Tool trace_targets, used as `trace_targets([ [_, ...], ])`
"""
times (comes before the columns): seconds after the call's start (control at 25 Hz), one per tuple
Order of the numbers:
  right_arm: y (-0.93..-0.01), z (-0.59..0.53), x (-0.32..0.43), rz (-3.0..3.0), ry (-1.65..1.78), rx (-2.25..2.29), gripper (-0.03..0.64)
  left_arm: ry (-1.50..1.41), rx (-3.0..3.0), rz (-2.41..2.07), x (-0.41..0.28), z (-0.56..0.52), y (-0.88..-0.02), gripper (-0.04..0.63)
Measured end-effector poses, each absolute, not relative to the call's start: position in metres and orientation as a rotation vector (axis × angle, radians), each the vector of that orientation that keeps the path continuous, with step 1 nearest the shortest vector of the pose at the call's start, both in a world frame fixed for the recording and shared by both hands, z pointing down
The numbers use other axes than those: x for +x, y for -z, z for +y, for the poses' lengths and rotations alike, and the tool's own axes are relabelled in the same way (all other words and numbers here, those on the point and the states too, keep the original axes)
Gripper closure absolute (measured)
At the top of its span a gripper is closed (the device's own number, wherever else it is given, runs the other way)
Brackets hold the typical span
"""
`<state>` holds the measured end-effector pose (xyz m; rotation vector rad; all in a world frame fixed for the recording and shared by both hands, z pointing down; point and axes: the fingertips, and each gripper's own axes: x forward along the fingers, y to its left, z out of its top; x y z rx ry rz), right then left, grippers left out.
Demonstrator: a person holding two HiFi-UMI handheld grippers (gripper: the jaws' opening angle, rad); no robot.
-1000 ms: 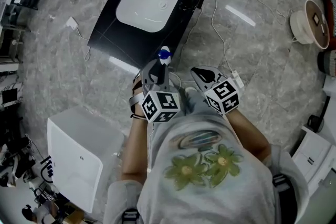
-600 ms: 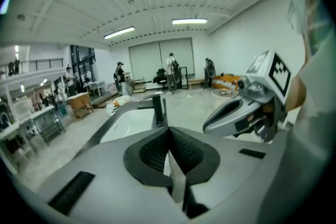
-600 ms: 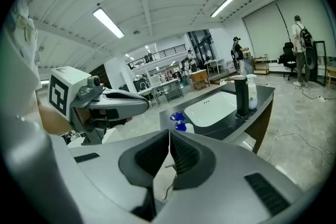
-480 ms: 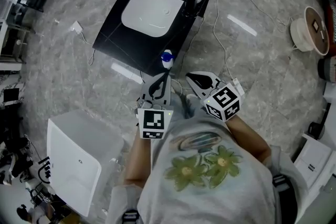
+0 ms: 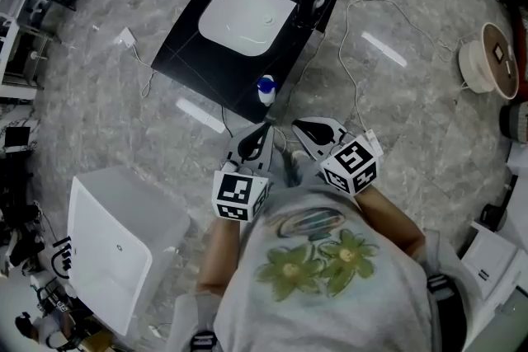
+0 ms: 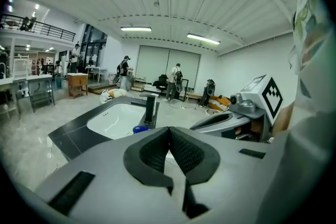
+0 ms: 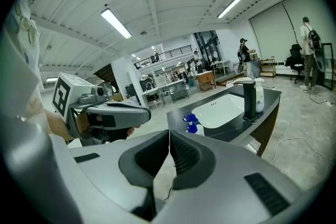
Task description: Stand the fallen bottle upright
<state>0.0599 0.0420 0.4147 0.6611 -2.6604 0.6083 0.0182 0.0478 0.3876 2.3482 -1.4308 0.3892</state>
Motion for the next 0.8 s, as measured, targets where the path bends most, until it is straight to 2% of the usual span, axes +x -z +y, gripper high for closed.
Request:
trace_targets([
  [0.28,-0.412,0.049,0.053,-2.672,-0.582,0.623,0.574,-0.393,2.338,-1.581,0.007,0.056,-0.387,0.577],
  [0.8,-0.421,0.078,0.071,-2.643,-0.573,0.594,0.574,-0.470,2.276,-1.558,0.021,0.087,-0.406,0.577],
])
